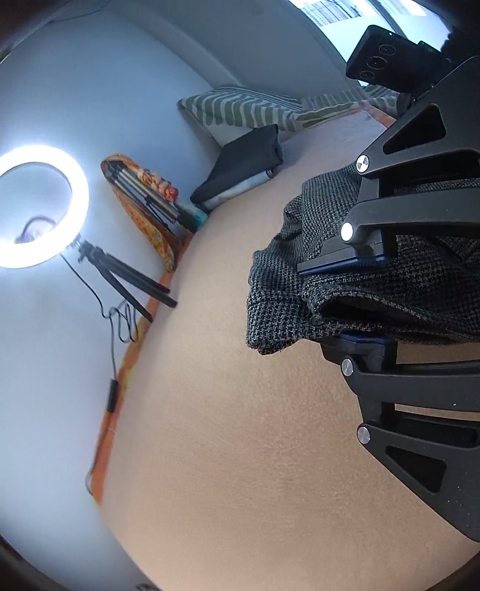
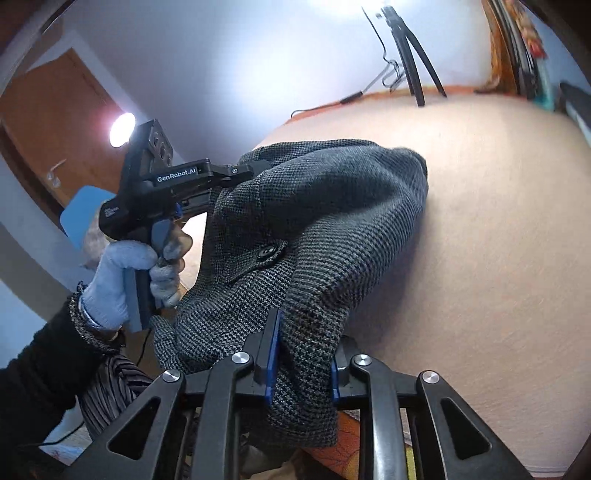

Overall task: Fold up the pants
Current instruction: 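Lift the folded trousers with both grippers and carry them toward the dark clothes stack, then lower the trousers onto the stack and open both grippers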

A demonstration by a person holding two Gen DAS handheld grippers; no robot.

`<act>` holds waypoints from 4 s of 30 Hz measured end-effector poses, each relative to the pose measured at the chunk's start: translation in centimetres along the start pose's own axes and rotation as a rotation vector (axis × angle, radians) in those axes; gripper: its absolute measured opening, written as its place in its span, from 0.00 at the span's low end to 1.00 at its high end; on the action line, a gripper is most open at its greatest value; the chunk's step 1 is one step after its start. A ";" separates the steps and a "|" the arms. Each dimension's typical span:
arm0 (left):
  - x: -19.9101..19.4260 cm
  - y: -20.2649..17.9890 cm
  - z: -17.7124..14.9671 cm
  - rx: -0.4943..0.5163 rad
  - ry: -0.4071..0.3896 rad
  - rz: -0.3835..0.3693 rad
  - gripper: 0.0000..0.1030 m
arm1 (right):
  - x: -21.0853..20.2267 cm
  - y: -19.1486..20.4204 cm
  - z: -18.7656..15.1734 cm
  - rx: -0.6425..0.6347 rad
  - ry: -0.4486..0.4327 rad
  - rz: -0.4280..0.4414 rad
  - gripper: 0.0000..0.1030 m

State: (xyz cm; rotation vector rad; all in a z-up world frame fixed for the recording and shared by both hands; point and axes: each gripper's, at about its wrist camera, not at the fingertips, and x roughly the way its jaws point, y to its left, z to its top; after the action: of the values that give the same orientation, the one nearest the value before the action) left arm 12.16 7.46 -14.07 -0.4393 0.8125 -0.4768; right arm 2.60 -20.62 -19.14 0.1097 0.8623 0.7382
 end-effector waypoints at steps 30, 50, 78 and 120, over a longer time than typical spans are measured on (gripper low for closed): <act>15.0 -27.0 10.7 0.329 -0.074 -0.303 0.21 | -21.6 -14.6 7.2 -0.089 -0.221 -0.561 0.17; 28.4 -35.6 16.1 0.343 -0.073 -0.308 0.20 | -25.5 -28.9 13.4 -0.121 -0.202 -0.724 0.17; 34.3 -37.3 15.9 0.511 -0.089 0.030 0.63 | -23.4 -40.6 13.7 0.065 -0.124 -0.792 0.65; 7.0 -33.5 1.0 0.524 -0.154 0.003 0.83 | -25.8 -13.5 4.8 0.067 -0.330 -0.871 0.93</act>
State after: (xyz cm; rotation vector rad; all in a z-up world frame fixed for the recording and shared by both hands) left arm 9.27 -23.35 0.63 0.0113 0.5122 -0.6216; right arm 2.53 -46.06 -4.19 -0.0852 0.5340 -0.1274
